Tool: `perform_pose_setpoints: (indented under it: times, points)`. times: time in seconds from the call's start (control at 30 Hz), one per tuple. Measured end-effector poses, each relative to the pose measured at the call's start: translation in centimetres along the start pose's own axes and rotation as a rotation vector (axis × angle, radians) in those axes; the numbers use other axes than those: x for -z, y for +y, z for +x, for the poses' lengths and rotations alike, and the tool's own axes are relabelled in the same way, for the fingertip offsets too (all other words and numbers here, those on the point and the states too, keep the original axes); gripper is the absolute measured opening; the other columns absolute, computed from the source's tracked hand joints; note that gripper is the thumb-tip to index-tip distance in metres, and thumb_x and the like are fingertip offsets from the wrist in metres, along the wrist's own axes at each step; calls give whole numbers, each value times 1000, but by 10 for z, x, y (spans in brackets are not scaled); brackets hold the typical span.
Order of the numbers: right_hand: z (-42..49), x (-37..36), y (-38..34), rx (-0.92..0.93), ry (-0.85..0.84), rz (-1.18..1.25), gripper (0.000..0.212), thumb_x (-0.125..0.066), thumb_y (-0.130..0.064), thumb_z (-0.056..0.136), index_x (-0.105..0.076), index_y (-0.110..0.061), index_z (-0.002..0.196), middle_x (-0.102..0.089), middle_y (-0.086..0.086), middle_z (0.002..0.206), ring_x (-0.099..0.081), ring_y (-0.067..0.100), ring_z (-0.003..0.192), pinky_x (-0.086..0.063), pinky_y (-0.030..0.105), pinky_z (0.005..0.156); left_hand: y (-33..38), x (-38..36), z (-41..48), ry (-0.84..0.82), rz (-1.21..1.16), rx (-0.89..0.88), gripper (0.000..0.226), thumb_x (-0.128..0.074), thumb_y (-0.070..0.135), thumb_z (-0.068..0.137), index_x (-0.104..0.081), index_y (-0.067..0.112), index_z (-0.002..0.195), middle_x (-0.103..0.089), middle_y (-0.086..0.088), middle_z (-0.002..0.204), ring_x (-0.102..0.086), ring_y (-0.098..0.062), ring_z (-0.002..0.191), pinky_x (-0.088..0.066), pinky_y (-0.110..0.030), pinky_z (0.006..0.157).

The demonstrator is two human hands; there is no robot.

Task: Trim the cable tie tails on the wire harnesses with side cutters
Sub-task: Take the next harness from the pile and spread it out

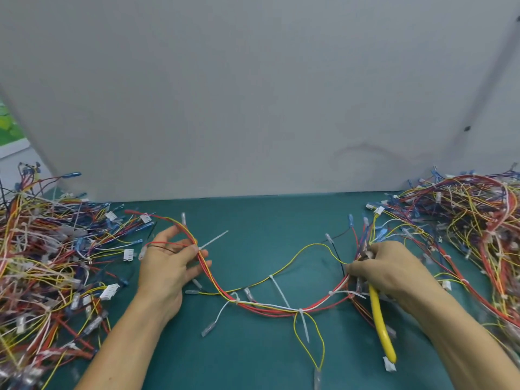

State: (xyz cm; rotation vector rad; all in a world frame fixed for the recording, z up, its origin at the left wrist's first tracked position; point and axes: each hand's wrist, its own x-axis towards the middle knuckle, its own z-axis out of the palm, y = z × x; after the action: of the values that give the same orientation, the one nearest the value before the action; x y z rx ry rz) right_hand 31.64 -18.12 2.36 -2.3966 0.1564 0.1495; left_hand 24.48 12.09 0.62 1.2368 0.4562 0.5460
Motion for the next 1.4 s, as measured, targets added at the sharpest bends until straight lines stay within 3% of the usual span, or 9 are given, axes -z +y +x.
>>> perform_pose_setpoints:
  times: [0.4, 0.53, 0.7, 0.77, 0.87, 0.97, 1.1, 1.23, 1.4]
  points:
    - [-12, 12, 3, -35, -170, -142, 19, -69, -22, 74, -66, -4, 74, -71, 11, 71, -68, 28, 73, -57, 37, 70, 5, 17, -9, 222, 159, 128, 33, -54, -15, 80, -52, 11, 100, -56, -10, 74, -62, -23, 59, -55, -28, 43]
    - [-25, 17, 3, -61, -258, -115, 17, -65, -13, 77, -66, 4, 75, -71, 19, 68, -68, 32, 59, -59, 48, 64, 8, 30, -17, 233, 218, 172, 33, -58, -13, 79, -48, 13, 96, -57, -14, 80, -62, -25, 59, -53, -26, 43]
    - [-40, 22, 3, -54, -270, -186, 17, -61, -16, 81, -63, -5, 69, -64, 8, 51, -59, 18, 40, -48, 22, 40, 7, 46, -28, 245, 436, 238, 41, -64, -10, 74, -45, 0, 109, -62, -26, 95, -65, -31, 63, -56, -34, 50]
    - [-47, 23, -1, -21, -324, -231, 22, -58, -20, 86, -63, -7, 69, -53, 0, 40, -52, 13, 33, -41, 17, 38, 11, 50, -38, 269, 722, 211, 40, -68, 2, 71, -42, 8, 101, -66, -22, 89, -67, -31, 58, -55, -36, 47]
    - [-52, 26, -2, 54, -378, -308, 31, -56, -35, 92, -64, -10, 78, -44, -9, 33, -40, 1, 28, -30, 14, 34, 22, 54, -50, 243, 1327, 132, 41, -70, 27, 70, -42, 12, 95, -63, -14, 89, -63, -35, 78, -56, -41, 60]
    - [-53, 37, 3, 58, -312, -334, 39, -61, -54, 85, -50, -16, 84, -49, -7, 63, -41, 6, 49, -28, 22, 45, 27, 49, -60, 252, 1523, 50, 42, -68, 40, 75, -47, 12, 97, -64, -13, 100, -61, -37, 89, -52, -38, 70]
    - [-49, 54, 6, 76, -174, -275, 45, -71, -49, 77, -43, -16, 88, -50, 0, 74, -40, 11, 55, -29, 26, 48, 32, 40, -76, 278, 1544, -60, 64, -76, 47, 73, -33, 13, 104, -60, -15, 111, -62, -40, 95, -40, -38, 64]
    - [-43, 65, 2, 229, 26, -41, 24, -69, -21, 77, -49, -12, 87, -53, 4, 75, -45, 17, 59, -34, 27, 49, 49, 30, -85, 261, 1511, -277, 90, -85, 41, 64, -34, 7, 129, -51, -21, 119, -55, -44, 104, -47, -48, 75]
    - [-36, 68, 1, 345, 56, 292, 24, -52, -2, 87, -49, -25, 91, -50, 6, 84, -44, 18, 69, -37, 32, 61, 60, 2, -90, 51, 1289, -881, 35, -78, 10, 75, -67, 10, 108, -62, -8, 101, -56, -30, 93, -45, -42, 82]
